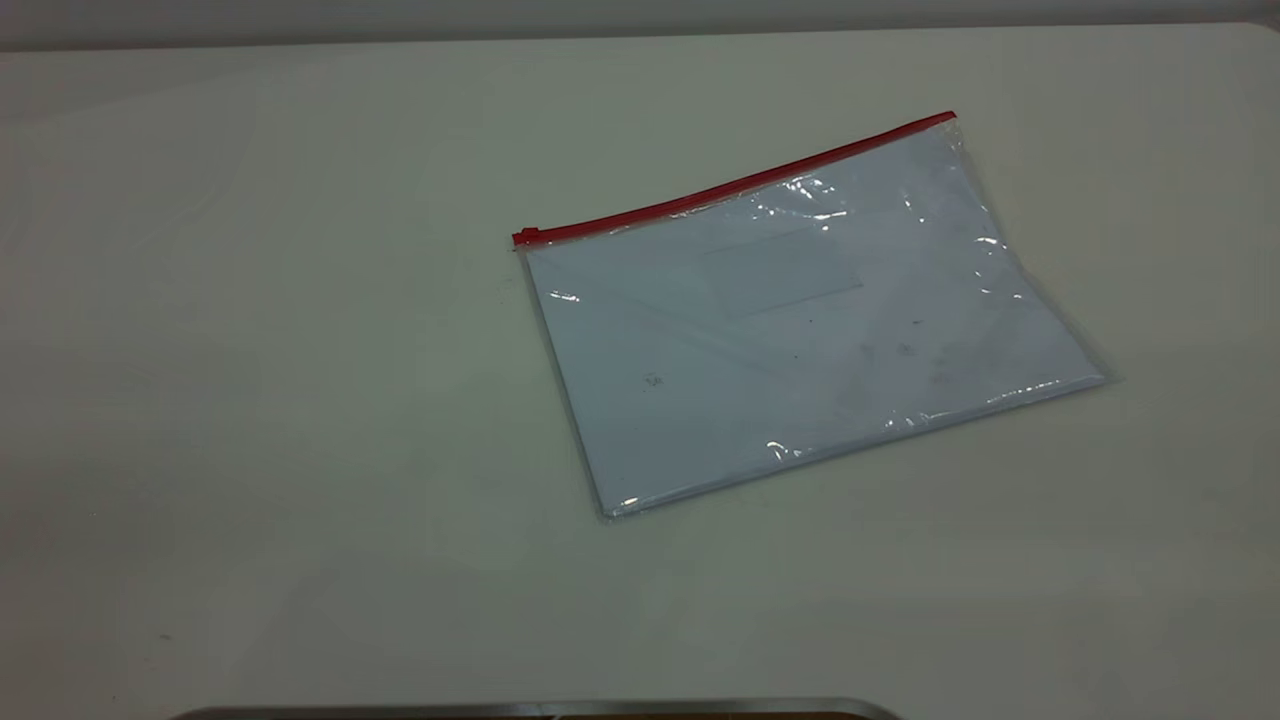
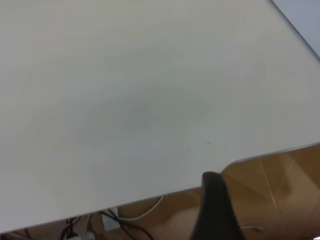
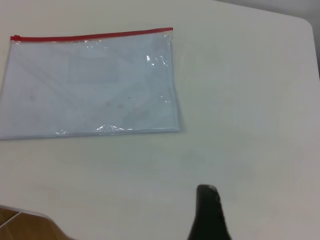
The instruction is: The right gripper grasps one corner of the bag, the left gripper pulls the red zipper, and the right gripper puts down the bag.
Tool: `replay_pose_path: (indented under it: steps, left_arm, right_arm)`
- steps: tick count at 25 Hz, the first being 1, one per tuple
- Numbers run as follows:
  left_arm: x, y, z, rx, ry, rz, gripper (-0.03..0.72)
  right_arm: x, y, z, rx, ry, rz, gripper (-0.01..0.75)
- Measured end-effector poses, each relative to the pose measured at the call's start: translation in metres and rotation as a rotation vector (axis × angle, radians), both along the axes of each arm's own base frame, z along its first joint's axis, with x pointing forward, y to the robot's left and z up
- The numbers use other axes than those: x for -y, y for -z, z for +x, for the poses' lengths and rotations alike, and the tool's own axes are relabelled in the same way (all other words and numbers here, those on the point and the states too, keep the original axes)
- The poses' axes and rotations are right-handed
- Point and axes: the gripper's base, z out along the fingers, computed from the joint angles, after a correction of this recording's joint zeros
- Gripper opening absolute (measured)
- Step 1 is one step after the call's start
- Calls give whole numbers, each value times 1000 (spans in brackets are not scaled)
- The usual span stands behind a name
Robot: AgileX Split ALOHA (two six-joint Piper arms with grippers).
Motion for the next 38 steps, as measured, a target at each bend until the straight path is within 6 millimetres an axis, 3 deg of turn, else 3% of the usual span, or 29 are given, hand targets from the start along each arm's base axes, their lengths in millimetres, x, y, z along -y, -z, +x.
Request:
replay_pose_path:
  steps: [9,38]
  left_arm:
    - [-1,1,-17,125,-139,-17,590]
    - [0,1,-17,124,-164,-24,590]
  right_arm:
    - [0,0,0,0,0,0,588]
    - [0,0,0,0,0,0,588]
